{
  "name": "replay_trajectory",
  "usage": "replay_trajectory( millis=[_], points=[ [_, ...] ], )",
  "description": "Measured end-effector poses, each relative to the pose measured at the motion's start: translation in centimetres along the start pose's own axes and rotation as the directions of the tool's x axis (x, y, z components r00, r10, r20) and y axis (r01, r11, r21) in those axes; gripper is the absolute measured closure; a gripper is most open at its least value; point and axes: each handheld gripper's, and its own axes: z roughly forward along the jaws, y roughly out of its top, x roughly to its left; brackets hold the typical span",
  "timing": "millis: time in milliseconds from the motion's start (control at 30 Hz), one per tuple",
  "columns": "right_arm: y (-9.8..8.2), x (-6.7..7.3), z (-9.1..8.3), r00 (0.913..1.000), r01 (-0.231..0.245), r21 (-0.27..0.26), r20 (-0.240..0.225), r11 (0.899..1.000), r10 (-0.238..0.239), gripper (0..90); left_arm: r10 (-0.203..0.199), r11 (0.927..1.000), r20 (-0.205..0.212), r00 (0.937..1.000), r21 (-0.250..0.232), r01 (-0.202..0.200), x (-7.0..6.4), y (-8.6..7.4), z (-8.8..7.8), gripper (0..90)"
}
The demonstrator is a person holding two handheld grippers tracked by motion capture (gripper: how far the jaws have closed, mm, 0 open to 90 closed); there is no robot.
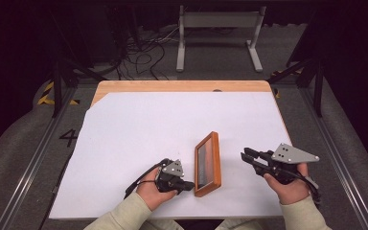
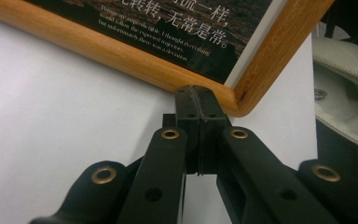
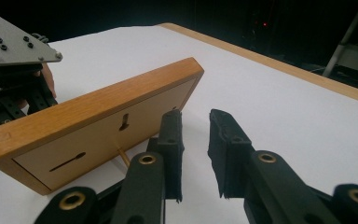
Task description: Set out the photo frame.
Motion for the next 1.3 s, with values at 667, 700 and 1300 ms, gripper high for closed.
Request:
replay_trajectory(
  millis=[667, 700, 1300],
  points=[
    [0.2, 0.2, -0.4, 0.9999, -0.008, -0.001, -0.006, 1.000, 0.008, 79.1, 0.037, 0.9993, 0.018, 0.9992, 0.004, -0.037, -1.2, 1.7, 2.3, 89.7],
    [0.2, 0.2, -0.4, 0.9999, -0.008, -0.002, -0.009, 1.000, 0.008, 79.3, 0.038, 0.9993, 0.016, 0.9991, 0.003, -0.038, -1.3, 1.8, 2.4, 89.7],
    [1.2, 2.2, -1.8, 0.9985, 0.024, -0.051, -0.047, 0.998, -0.026, 88.4, -0.016, 0.9958, -0.004, 0.9999, -0.090, 0.016, -0.3, 1.2, -0.5, 84.3]
  ],
)
